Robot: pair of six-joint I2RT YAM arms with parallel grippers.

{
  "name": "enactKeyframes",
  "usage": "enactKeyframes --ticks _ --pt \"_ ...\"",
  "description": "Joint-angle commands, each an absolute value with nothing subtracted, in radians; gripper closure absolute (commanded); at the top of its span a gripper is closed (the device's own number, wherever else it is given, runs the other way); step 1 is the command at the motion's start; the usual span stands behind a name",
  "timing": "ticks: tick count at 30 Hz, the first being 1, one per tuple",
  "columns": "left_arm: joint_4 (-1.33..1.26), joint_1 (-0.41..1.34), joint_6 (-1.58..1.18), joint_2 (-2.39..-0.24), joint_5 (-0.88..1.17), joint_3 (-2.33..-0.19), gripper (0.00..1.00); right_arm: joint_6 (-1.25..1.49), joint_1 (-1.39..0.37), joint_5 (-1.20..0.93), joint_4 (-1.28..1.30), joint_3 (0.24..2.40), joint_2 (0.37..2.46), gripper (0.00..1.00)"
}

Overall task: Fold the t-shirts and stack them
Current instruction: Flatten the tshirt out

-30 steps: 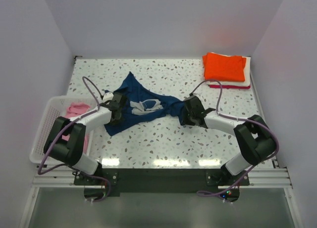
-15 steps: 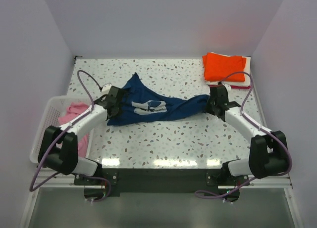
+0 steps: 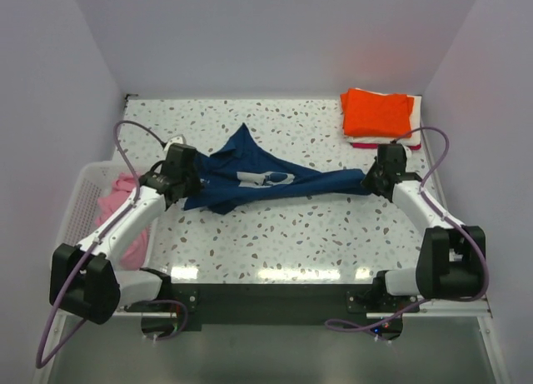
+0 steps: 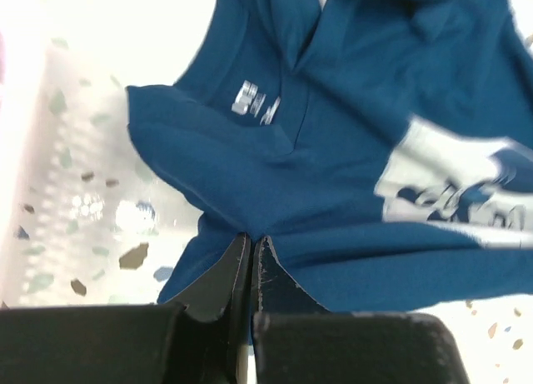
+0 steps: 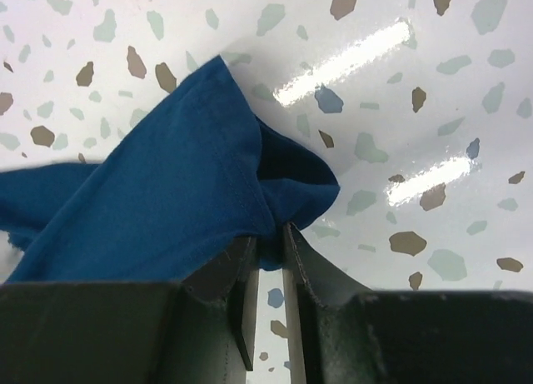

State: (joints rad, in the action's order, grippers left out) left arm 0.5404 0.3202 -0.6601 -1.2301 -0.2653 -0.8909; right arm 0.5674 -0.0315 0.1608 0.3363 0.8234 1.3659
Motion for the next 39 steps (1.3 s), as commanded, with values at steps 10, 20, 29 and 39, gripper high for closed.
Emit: enactKeyframes --ticks 10,20,29,39 --pt "0.416 0.285 -0.614 -1.389 -0.17 -1.041 1.0 0.575 -0.023 0.098 0.284 0.756 1.318 0.74" --pt "0.485 0.218 -0.592 -1.865 -0.029 -1.489 0.65 0.604 -0.023 0.115 0.276 0.932 1.482 0.84" --pt "0.446 0.213 -0.561 -1.64 -0.151 -1.35 0.22 0.609 -0.023 0.098 0.258 0.985 1.594 0.69" --pt "0.397 0.216 -0.672 -1.454 -0.167 -0.997 0.56 0.611 -0.021 0.078 0.232 0.96 1.592 0.68"
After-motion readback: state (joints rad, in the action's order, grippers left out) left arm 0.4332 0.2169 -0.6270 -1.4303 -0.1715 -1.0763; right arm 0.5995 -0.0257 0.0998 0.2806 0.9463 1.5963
